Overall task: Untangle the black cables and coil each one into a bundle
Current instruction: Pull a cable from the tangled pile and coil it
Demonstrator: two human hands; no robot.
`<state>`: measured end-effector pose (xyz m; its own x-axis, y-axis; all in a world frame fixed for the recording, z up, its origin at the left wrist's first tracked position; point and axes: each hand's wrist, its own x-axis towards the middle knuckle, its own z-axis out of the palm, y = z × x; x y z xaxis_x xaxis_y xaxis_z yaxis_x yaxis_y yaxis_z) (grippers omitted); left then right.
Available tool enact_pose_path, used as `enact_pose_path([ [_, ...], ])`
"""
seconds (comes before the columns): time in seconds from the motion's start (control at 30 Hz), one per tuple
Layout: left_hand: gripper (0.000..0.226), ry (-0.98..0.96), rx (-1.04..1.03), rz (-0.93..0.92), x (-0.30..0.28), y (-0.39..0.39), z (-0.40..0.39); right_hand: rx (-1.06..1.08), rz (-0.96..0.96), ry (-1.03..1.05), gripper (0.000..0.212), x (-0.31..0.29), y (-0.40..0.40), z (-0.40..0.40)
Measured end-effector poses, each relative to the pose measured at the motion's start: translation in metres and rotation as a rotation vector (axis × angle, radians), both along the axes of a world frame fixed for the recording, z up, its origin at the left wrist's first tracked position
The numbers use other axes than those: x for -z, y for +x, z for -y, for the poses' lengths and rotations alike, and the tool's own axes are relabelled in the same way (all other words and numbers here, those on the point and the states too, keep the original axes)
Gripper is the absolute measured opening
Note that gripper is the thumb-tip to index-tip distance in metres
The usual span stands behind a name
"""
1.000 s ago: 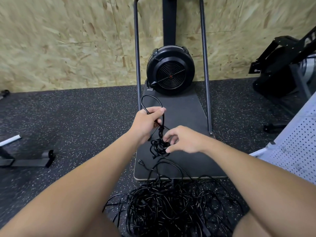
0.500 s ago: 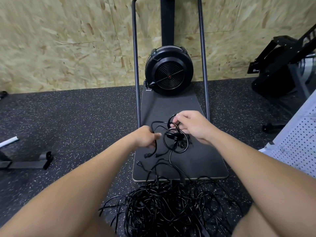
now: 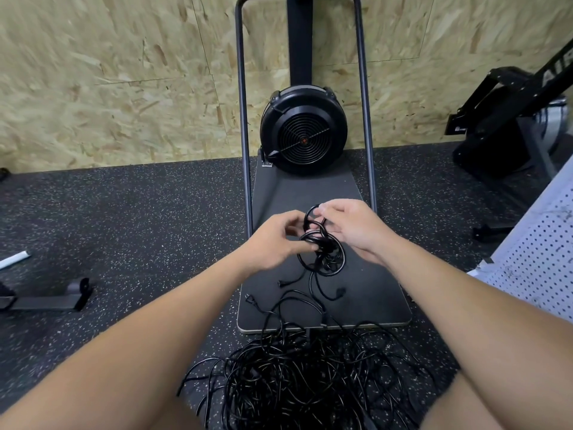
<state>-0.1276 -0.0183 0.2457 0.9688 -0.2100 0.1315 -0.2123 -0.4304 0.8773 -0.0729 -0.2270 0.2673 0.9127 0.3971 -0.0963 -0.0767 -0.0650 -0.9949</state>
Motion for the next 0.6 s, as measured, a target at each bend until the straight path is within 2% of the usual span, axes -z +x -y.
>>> enact_pose_path([
  [0.07, 0.022, -0.027, -0.077, -0.019, -0.002, 0.001, -0.001, 0.003, 0.004, -0.006, 0.02, -0.003, 0.001, 0.001],
  [0.1, 0.019, -0.037, -0.108, -0.025, -0.002, 0.003, -0.004, 0.005, 0.024, -0.033, 0.02, -0.004, 0.002, 0.002],
  [0.2, 0.033, -0.009, -0.193, -0.005, -0.002, 0.005, -0.008, -0.005, 0.109, -0.151, 0.018, -0.007, 0.0, 0.006],
  [0.37, 0.053, 0.072, -0.303, -0.03, 0.0, 0.006, -0.007, -0.067, 0.079, -0.099, 0.023, -0.012, -0.002, 0.012],
  [0.47, 0.056, 0.109, -0.342, -0.043, 0.002, 0.007, -0.006, -0.107, 0.073, -0.149, 0.025, -0.008, 0.002, 0.016],
  [0.6, 0.054, 0.15, -0.348, -0.086, -0.002, 0.007, -0.003, -0.208, 0.211, -0.276, 0.031, -0.012, 0.006, 0.026],
])
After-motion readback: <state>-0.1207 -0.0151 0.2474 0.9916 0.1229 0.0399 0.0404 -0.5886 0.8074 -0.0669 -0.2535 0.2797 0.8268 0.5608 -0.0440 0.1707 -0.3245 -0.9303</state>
